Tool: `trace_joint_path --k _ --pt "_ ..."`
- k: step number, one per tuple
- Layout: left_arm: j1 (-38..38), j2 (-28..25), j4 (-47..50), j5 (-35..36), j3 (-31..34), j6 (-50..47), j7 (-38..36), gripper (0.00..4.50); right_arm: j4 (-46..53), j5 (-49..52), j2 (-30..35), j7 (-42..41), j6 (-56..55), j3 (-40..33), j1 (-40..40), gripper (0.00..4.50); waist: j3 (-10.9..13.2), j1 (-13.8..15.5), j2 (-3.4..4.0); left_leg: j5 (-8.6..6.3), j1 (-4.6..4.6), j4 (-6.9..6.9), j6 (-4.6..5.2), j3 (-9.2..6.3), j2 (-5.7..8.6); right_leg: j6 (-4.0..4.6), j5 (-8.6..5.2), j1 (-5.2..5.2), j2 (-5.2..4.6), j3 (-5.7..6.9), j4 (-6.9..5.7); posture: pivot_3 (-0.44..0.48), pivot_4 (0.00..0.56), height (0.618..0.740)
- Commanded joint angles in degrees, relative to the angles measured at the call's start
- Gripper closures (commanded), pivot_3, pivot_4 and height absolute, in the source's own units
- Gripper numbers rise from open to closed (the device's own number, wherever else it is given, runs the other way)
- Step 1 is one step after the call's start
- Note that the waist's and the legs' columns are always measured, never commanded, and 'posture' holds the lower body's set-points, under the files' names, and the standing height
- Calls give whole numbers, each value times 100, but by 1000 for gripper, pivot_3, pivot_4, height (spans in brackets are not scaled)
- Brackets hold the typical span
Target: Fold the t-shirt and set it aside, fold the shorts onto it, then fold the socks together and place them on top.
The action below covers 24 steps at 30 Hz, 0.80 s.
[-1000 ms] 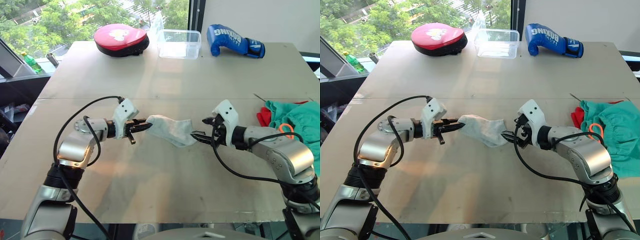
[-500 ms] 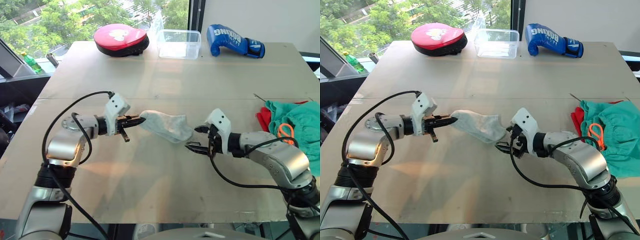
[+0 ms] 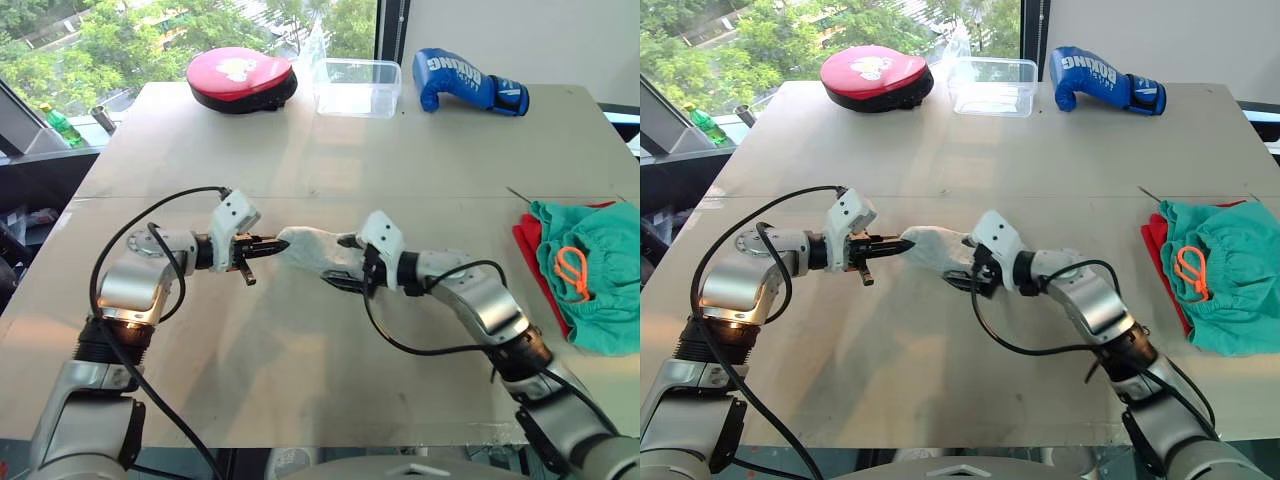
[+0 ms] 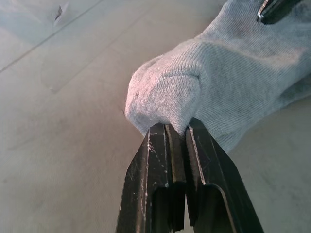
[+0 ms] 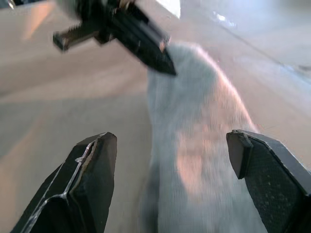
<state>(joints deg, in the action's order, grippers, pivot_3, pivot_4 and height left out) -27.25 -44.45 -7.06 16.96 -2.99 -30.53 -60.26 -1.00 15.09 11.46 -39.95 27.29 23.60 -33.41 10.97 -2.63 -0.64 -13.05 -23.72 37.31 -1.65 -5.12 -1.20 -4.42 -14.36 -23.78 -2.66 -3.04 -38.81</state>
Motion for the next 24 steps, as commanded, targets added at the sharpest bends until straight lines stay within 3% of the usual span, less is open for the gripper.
trace_joint_path --k 1,6,13,16,22,24 --pt "-52 -24 56 -23 91 -5 45 4330 -556 -183 -261 -118 -389 -3 -248 660 0 5 0 0 0 0 0 0 0 0 0 0 0 0 -1 0 150 731" --pt "-45 -5 48 12 203 -145 250 4330 -1276 -597 -262 -357 -220 309 -308 660 0 21 0 0 -1 2 0 0 1 -1 0 2 -1 1 1 0 150 731" --pt "-10 -63 86 241 483 -588 399 4330 -1410 -786 -301 -398 -17 315 -219 660 -3 7 -2 0 8 1 0 -1 0 0 0 4 1 0 -7 0 150 731" --pt "9 -99 211 586 699 -994 278 3590 -1422 -849 -347 -384 -45 323 -194 660 -4 4 -2 0 10 1 0 -1 0 0 0 5 0 0 -7 0 150 731" --pt "-268 161 -51 903 1199 -1971 960 1027 -1465 -927 -429 -382 -79 283 -210 660 -7 3 -6 0 14 2 0 -2 0 0 0 10 0 1 -8 0 150 731" --pt "-330 234 -83 1079 1311 -2392 1052 1027 -1498 -952 -453 -381 -101 279 -227 660 -10 1 -9 0 18 2 0 -2 0 -1 0 13 0 0 -8 0 150 731"
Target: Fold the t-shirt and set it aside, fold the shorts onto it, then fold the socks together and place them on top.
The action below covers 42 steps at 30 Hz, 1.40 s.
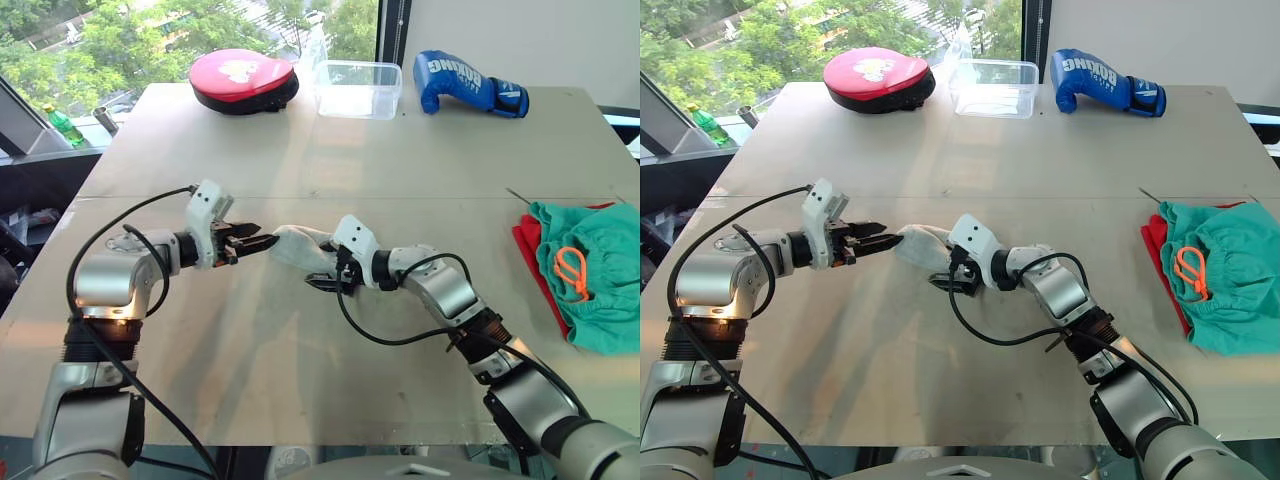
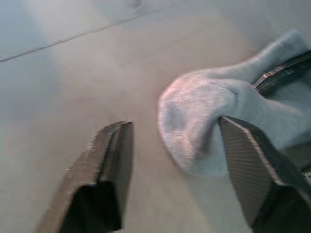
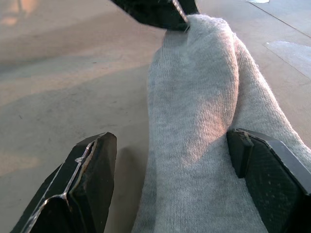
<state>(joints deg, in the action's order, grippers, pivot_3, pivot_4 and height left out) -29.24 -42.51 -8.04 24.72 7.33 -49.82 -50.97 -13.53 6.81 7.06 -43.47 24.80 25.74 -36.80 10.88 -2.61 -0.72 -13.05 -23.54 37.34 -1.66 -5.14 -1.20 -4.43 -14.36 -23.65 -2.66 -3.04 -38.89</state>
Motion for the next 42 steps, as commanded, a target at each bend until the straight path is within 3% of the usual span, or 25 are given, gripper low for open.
trace_joint_path --k 1,11,14,16,18,31,37,42 --pt "-120 45 33 340 248 -598 114 1027 -260 -138 -23 -33 128 66 102 660 -1 -4 -2 0 1 0 0 0 0 0 0 1 0 0 0 0 150 731" --pt "150 318 296 837 -256 -1457 -284 1027 -334 -250 -103 -62 32 58 77 660 -25 -13 -10 0 17 -8 -1 2 0 1 0 15 0 -2 1 0 150 731" --pt "176 388 214 854 -177 -1495 -168 97 -312 -272 -99 -61 36 44 102 660 -32 -7 -9 1 25 -13 -1 3 0 1 -1 18 0 -4 1 0 150 731" --pt "171 440 139 918 -86 -1581 -85 31 -304 -291 -102 -70 37 44 115 660 -33 7 -10 0 37 -14 -2 4 0 1 -1 28 -1 -4 2 0 150 731" --pt "143 571 86 1088 110 -1708 -13 31 -290 -309 -110 -79 38 52 136 660 -36 6 -11 0 68 -21 -2 5 0 1 -2 58 -1 -4 9 0 150 731" --pt "-486 1905 -64 2471 2145 -2681 1312 31 -232 -449 -86 -164 6 118 192 660 -41 8 -17 0 69 -22 -2 3 0 1 -2 58 -2 -4 9 0 150 731" --pt "-386 2224 109 2625 2073 -2812 1746 31 -286 -511 -101 -198 -49 118 156 660 -41 8 -17 0 69 -23 -4 4 0 1 -2 58 -2 -4 11 0 150 731" --pt "-358 2124 -87 2478 2123 -2786 2158 31 -304 -540 -101 -218 -79 122 148 660 -41 7 -17 0 69 -25 -5 3 0 1 -2 58 -2 -4 11 0 150 731"
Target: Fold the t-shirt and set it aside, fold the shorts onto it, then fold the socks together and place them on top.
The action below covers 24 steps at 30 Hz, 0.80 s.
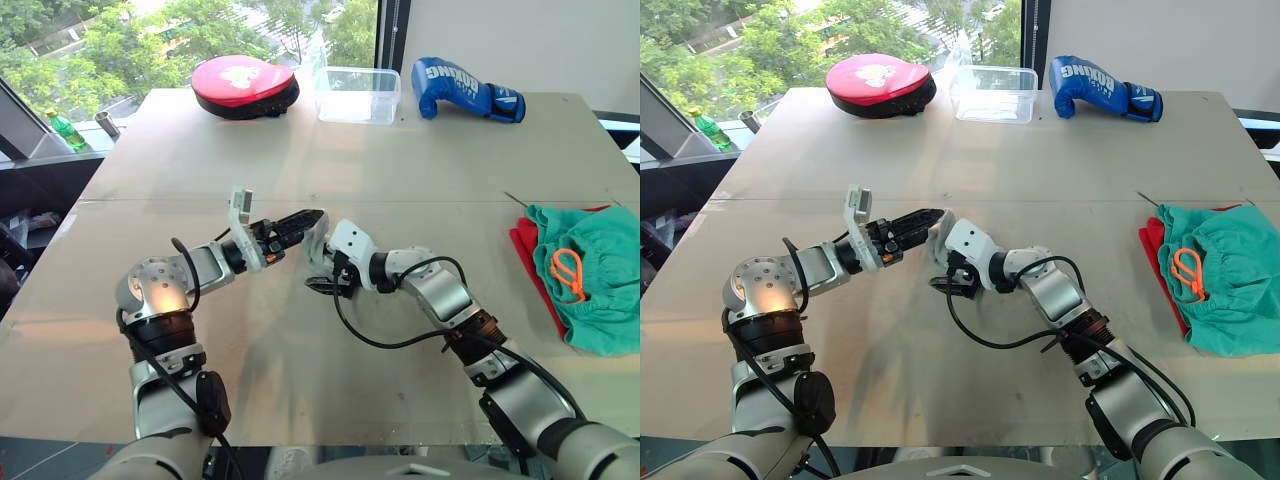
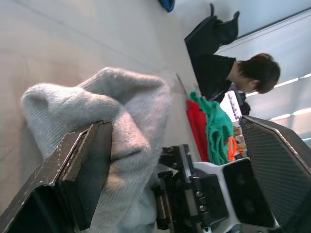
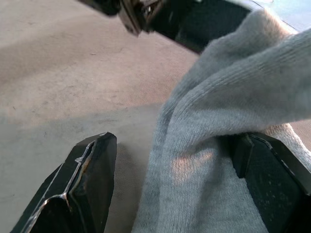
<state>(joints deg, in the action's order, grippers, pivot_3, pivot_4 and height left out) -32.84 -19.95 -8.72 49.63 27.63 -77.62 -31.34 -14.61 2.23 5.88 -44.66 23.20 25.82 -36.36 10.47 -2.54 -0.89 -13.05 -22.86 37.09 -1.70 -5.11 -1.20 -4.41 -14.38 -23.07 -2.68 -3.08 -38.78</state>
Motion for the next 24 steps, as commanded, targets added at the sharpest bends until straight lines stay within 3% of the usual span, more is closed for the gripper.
trace_joint_path --k 1,8,14,24 --pt "18 -176 -43 -28 102 -8 253 31 -199 -89 17 -105 73 116 103 660 0 0 0 0 0 0 0 0 0 0 0 0 0 0 1 0 150 731" --pt "131 -324 -187 -70 343 61 777 31 -242 -149 7 -179 -26 151 97 660 0 -1 0 1 0 -3 -2 0 0 0 0 0 0 0 3 0 150 731" --pt "115 -114 -246 -140 249 246 1006 31 -246 -220 -34 -259 -76 196 103 660 -2 2 -2 3 2 -6 -6 0 0 0 0 0 0 0 4 0 150 731" --pt "412 -298 25 -346 -315 716 664 31 -239 -282 0 -310 -107 178 86 660 -11 5 -5 14 7 -21 -26 0 0 0 0 0 -1 0 8 0 150 731"
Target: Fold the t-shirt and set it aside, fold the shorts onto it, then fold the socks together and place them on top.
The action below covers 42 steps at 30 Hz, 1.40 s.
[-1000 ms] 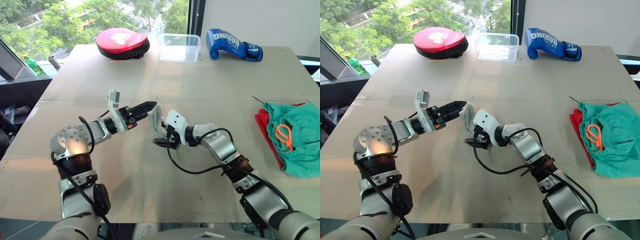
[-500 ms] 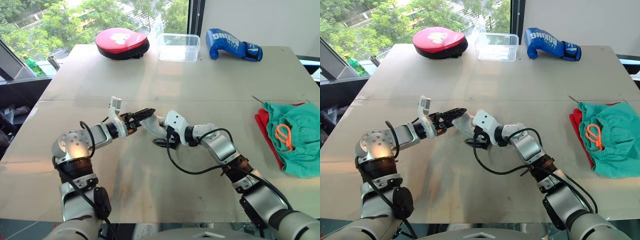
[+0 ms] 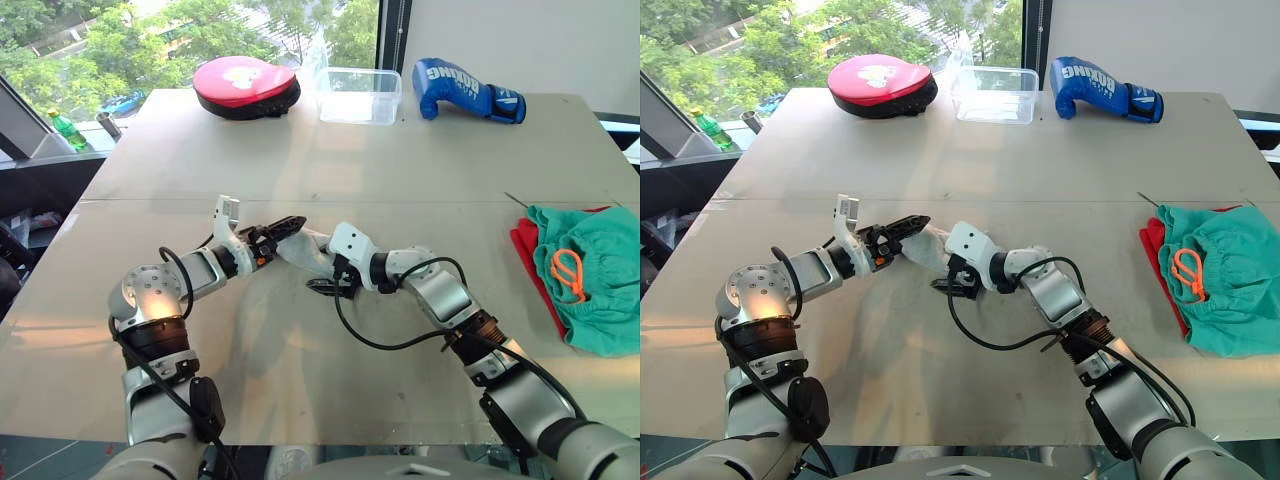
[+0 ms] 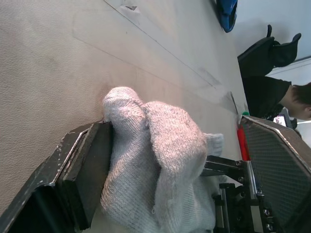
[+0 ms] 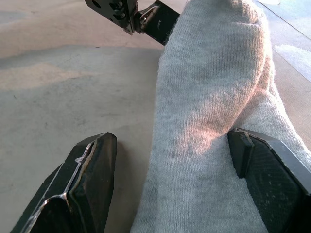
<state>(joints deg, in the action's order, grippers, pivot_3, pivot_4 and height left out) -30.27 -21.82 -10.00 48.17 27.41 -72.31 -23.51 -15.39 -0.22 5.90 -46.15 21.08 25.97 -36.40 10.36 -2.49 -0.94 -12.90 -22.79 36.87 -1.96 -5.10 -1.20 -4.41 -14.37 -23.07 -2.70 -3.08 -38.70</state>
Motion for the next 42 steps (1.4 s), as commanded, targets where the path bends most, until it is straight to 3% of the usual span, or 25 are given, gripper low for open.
trace_joint_path --k 1,8,9,11,17,19,24,29,36,42 --pt "195 -139 223 -207 -386 248 -192 31 -173 -43 -5 -162 96 159 83 660 -1 -1 0 1 0 -2 -2 0 0 0 0 0 0 0 0 0 150 731" --pt "311 -170 431 -244 -636 492 -324 31 -214 -66 -60 -166 68 126 41 660 -2 1 0 3 2 -13 -4 0 0 0 0 0 0 0 7 0 150 731" --pt "310 -161 438 -228 -622 505 -319 264 -215 -68 -63 -167 66 123 44 660 -2 2 0 3 2 -13 -5 0 0 0 0 0 0 0 8 0 150 731" --pt "309 -159 443 -208 -608 519 -311 807 -215 -73 -67 -168 64 117 50 660 -2 -3 0 3 2 -13 -5 0 0 0 0 0 0 0 9 0 150 731" --pt "282 -207 397 -269 -632 629 -323 3791 -164 -89 -56 -171 66 107 71 660 -2 -14 0 3 2 -35 -5 -1 0 1 0 -3 0 0 23 0 150 731" --pt "264 -219 399 -266 -627 643 -344 4474 -40 -46 -62 -181 90 72 55 660 -2 -13 0 3 2 -37 -5 -1 0 1 0 -4 0 0 26 0 150 731" --pt "238 -248 594 -213 -682 757 -496 4474 740 361 -28 -405 609 -114 34 660 1 -5 0 3 -2 -39 -6 -1 0 1 0 -5 0 1 32 0 150 731" --pt "111 -705 1166 -435 -1309 994 -987 4474 2317 1221 354 -674 1785 -626 57 660 12 2 -4 4 -32 -51 -7 -8 -1 1 2 -19 -2 8 61 0 150 731" --pt "-181 -1197 1754 -884 -2225 1465 -1509 4474 3658 1976 1174 -474 2813 -1371 373 660 12 21 -4 4 -42 -56 -6 -8 0 1 1 -20 -7 15 80 0 150 731" --pt "-405 -1257 1834 -1142 -2656 1685 -1659 4474 4218 2231 1394 -103 3125 -1326 877 660 12 -18 -4 4 -80 -54 -5 -8 0 1 2 -60 -6 14 73 0 150 731"
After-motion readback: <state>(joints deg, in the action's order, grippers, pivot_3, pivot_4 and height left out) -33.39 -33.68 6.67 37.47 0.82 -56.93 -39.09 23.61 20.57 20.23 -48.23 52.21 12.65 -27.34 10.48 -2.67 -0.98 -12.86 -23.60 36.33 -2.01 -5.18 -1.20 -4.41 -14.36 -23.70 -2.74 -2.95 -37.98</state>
